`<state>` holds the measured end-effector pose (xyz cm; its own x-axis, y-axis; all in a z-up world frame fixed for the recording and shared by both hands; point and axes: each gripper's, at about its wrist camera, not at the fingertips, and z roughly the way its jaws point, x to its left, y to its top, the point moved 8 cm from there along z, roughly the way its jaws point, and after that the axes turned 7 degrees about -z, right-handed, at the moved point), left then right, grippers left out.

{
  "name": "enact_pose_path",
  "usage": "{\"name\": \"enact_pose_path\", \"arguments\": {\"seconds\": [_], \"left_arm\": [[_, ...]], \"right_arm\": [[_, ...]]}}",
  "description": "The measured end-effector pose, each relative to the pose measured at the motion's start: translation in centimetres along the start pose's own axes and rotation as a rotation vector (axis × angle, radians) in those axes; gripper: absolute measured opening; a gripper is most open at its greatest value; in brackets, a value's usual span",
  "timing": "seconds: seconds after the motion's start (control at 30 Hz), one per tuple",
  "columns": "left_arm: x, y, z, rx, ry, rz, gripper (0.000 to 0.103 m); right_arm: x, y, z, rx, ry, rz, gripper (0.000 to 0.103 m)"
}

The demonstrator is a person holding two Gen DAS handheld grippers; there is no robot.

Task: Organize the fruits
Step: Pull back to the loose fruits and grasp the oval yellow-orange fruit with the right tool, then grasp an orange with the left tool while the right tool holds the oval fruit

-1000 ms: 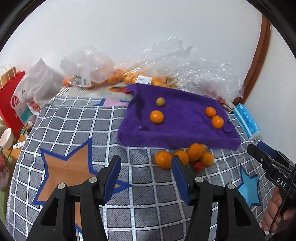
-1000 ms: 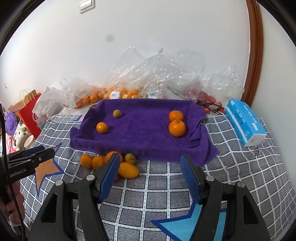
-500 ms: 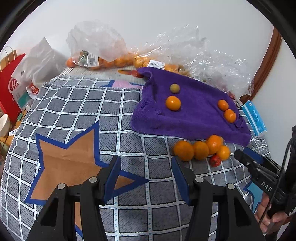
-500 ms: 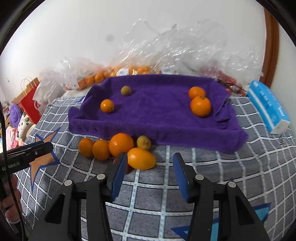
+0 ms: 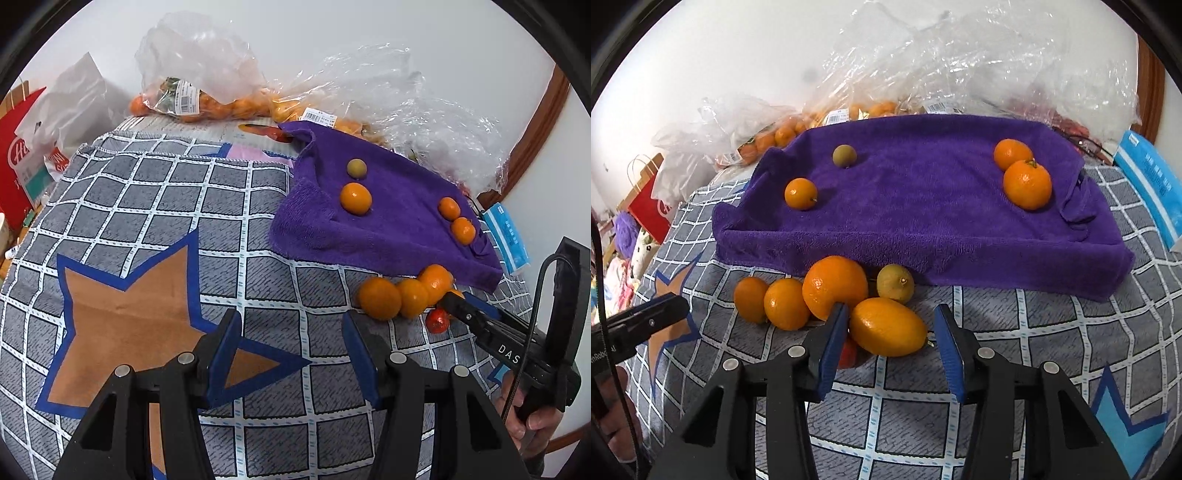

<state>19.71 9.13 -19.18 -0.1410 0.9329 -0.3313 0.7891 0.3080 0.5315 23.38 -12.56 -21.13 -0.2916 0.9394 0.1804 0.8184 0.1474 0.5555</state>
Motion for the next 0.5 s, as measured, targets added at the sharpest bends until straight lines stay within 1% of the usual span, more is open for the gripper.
{"name": "enact_pose_path", "arguments": {"seconds": [0.2, 0.37, 0.5], "left_arm": [[-0.3, -0.1, -0.1, -0.005, -0.017, 0.002, 0.054], [-1.3, -0.6, 0.1, 0.001, -0.028, 0.015, 0.054], [-2.2, -1.2, 0.3, 0.013, -0.027, 0.035, 0.054]], "right_arm": [[-1.5, -0.9, -1.4, 0.003, -0.047, 0.003, 0.043], [-3.4, -2.9, -2.6, 0.024, -0.102, 0.000, 0.043], [-3.7, -3.5, -2.7, 0.009, -0.085, 0.000, 0.044]]}}
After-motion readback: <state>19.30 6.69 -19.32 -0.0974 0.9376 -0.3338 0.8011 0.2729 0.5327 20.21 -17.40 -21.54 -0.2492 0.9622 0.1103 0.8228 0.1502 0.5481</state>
